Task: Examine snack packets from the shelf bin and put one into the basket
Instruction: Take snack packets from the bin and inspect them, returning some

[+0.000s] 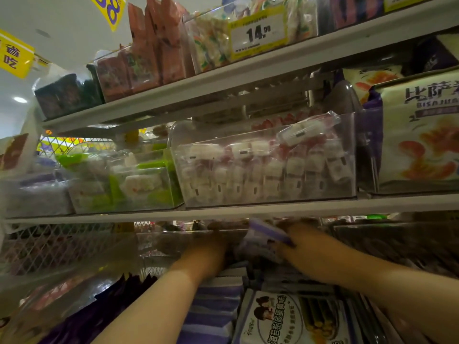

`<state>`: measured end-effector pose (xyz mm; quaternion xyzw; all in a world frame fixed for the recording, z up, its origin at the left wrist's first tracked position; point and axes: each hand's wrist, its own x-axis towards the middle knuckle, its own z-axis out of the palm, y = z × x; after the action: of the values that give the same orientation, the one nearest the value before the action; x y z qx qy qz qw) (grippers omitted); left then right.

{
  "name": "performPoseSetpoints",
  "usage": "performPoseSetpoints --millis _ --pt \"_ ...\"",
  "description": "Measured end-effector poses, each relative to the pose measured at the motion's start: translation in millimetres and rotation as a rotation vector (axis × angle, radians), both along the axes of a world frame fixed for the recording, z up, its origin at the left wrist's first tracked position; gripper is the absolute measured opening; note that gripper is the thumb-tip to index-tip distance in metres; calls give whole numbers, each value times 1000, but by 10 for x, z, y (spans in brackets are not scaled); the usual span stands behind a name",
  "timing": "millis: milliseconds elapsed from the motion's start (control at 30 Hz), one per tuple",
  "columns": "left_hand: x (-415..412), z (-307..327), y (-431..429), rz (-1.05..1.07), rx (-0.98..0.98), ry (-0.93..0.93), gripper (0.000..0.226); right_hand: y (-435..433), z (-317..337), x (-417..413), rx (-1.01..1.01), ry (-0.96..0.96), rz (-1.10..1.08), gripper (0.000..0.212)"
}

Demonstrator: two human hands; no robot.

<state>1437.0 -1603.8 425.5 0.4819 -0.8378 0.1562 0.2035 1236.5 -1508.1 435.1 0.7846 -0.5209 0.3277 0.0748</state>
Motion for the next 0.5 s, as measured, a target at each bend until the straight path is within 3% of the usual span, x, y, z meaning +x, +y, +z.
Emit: performPoseSetpoints --millis 233,333,400,500 --pt "26 -24 -144 -12 5 -37 53 -16 -131 73 -178 41 -192 21" --pt "20 -35 -134 0 43 -74 54 49 -138 52 -262 222 -293 19" --pt "26 -22 -104 -6 58 -82 53 82 -116 77 -264 246 -290 23" --pt "32 -11 -50 13 90 -92 52 87 -60 137 -183 117 -152 29"
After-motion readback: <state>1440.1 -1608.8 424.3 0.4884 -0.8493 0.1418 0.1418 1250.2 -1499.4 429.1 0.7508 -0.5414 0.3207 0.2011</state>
